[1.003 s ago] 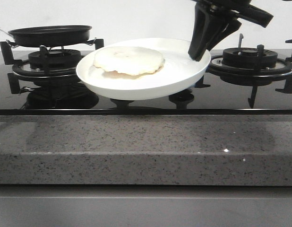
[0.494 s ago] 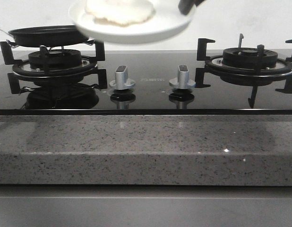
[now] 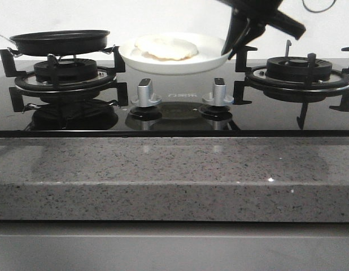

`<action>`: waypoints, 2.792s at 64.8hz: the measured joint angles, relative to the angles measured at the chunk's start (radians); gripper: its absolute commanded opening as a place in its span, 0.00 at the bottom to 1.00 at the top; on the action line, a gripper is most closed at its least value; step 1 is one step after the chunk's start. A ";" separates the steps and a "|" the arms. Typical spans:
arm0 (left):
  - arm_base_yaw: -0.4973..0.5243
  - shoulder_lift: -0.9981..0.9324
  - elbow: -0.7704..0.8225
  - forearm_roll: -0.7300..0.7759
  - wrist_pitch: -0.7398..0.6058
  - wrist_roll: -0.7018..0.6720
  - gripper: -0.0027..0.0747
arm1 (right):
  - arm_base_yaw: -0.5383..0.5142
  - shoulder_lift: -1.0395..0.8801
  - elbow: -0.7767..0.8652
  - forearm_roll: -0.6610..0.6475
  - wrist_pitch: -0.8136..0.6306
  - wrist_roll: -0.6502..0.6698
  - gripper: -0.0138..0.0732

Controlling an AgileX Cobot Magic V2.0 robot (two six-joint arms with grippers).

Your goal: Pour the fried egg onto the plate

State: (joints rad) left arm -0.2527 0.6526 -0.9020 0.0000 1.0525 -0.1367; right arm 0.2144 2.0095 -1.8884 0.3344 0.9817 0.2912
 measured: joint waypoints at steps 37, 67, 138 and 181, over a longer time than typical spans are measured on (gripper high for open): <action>0.000 0.000 0.000 0.000 0.000 0.000 0.63 | -0.012 0.050 -0.009 -0.016 0.017 0.034 0.48; 0.000 0.000 0.000 0.000 0.000 0.000 0.63 | -0.012 -0.206 0.016 -0.063 0.081 -0.114 0.48; 0.000 0.000 0.000 0.000 0.000 0.000 0.63 | -0.012 -1.541 1.237 -0.224 -0.102 -0.291 0.48; 0.000 0.000 0.000 0.000 -0.015 0.000 0.01 | -0.012 -1.590 1.277 -0.223 -0.094 -0.291 0.08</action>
State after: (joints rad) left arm -0.2527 0.6526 -0.9020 0.0000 1.0379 -0.1369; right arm 0.2020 0.4193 -0.6110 0.1113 0.8873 0.0000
